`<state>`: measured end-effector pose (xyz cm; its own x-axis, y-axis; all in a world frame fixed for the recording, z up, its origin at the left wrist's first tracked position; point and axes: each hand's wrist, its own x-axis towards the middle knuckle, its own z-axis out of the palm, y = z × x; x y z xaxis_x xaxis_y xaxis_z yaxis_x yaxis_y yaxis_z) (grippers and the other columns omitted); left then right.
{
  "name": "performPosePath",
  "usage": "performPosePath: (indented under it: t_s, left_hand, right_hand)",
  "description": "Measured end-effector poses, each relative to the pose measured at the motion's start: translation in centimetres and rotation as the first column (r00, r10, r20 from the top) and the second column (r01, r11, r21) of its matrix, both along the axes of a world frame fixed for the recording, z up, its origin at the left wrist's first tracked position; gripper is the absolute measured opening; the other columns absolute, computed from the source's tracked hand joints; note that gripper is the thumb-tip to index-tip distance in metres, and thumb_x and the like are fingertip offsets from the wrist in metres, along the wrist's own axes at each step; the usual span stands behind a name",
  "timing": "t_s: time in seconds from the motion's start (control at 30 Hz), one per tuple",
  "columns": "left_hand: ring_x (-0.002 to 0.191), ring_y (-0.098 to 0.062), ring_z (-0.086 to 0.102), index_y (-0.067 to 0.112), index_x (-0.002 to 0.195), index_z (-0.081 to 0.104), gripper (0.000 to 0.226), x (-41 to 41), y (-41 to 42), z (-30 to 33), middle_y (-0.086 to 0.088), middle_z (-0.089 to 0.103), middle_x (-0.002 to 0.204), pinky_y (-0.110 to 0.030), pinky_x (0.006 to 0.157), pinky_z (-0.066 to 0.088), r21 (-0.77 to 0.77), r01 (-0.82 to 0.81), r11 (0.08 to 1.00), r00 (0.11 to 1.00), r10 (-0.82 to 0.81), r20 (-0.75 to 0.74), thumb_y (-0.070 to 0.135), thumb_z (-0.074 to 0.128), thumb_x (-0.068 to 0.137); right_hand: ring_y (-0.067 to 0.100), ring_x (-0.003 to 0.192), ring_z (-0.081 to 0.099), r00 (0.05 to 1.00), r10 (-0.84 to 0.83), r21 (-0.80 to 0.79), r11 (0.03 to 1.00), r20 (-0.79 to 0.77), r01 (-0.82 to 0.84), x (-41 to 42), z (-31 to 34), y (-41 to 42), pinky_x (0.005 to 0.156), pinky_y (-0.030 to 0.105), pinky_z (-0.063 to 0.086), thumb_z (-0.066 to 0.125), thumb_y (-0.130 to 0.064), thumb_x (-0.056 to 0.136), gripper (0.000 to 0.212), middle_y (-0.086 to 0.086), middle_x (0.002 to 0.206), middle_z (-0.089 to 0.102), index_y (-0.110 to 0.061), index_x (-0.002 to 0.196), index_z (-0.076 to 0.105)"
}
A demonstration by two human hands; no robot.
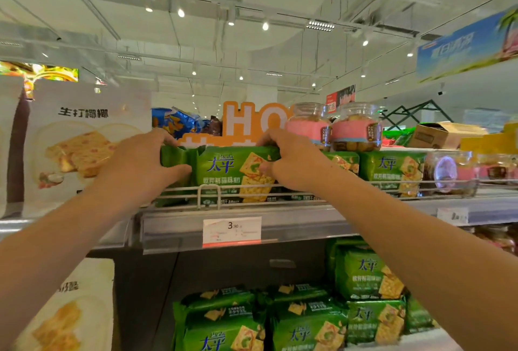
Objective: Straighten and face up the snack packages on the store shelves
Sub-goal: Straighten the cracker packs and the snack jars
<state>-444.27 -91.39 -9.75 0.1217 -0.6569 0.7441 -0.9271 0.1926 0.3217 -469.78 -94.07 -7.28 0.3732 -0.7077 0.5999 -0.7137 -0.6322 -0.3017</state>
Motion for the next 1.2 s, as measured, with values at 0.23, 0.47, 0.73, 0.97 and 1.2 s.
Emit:
performPosePath:
  t_s: [0.23, 0.47, 0.73, 0.97, 1.2]
  left_hand:
    - [0.092, -0.017, 0.048, 0.026, 0.123, 0.062, 0.050, -0.5, -0.3, 2.2, -0.004, 0.061, 0.122, -0.032, 0.074, 0.038, 0.081, 0.004, 0.997, 1.000, -0.002, -0.023, 0.025, 0.081, 0.078]
    - [0.099, -0.018, 0.049, 0.028, 0.123, 0.061, 0.048, -1.2, -1.8, 2.6, -0.003, 0.056, 0.129, -0.027, 0.069, 0.043, 0.173, 0.137, 0.975, 0.980, -0.108, -0.170, 0.007, 0.073, 0.083]
    - [0.107, -0.024, 0.057, 0.026, 0.113, 0.067, 0.038, -1.8, -1.7, 3.6, -0.008, 0.058, 0.130, -0.040, 0.090, 0.054, 0.235, 0.203, 0.950, 0.966, -0.155, -0.209, -0.003, 0.060, 0.090]
    - [0.087, -0.020, 0.062, 0.022, 0.099, 0.063, 0.041, -2.7, -1.7, 3.7, -0.005, 0.059, 0.104, -0.034, 0.069, 0.058, 0.246, 0.328, 0.912, 0.885, -0.205, -0.419, -0.012, 0.042, 0.093]
    - [0.081, -0.023, 0.062, 0.022, 0.115, 0.064, 0.022, -3.2, 0.0, 4.0, -0.010, 0.061, 0.104, -0.035, 0.064, 0.052, 0.198, 0.551, 0.810, 0.651, -0.270, -0.710, 0.032, 0.053, 0.099]
  right_hand:
    - [0.009, 0.088, 0.057, 0.981, -0.065, -0.084, 0.995, -0.182, 0.050, -0.7, 0.1, 1.1, 0.073, 0.026, 0.050, 0.066, -0.029, 0.091, 0.032, -0.008, 0.104, 0.060, -0.029, 0.118, 0.049]
    - [0.016, 0.097, 0.053, 0.970, -0.108, -0.119, 0.989, -0.219, 0.083, -1.0, 0.0, 0.9, 0.084, 0.033, 0.046, 0.065, -0.027, 0.091, 0.041, -0.001, 0.117, 0.059, -0.026, 0.129, 0.049]
    - [0.017, 0.100, 0.060, 0.974, -0.095, -0.145, 0.987, -0.207, 0.065, -0.7, 0.3, 0.1, 0.090, 0.038, 0.052, 0.068, -0.023, 0.089, 0.036, -0.003, 0.114, 0.064, -0.026, 0.123, 0.054]
    - [0.014, 0.089, 0.058, 0.963, -0.090, -0.181, 0.983, -0.255, 0.044, -0.3, 0.0, -0.6, 0.075, 0.028, 0.048, 0.063, -0.030, 0.093, 0.034, -0.003, 0.111, 0.063, -0.026, 0.123, 0.050]
    - [0.018, 0.086, 0.061, 0.943, -0.152, -0.218, 0.972, -0.295, 0.088, -0.2, -0.2, -1.1, 0.076, 0.040, 0.056, 0.060, -0.024, 0.096, 0.030, 0.002, 0.105, 0.064, -0.023, 0.123, 0.047]
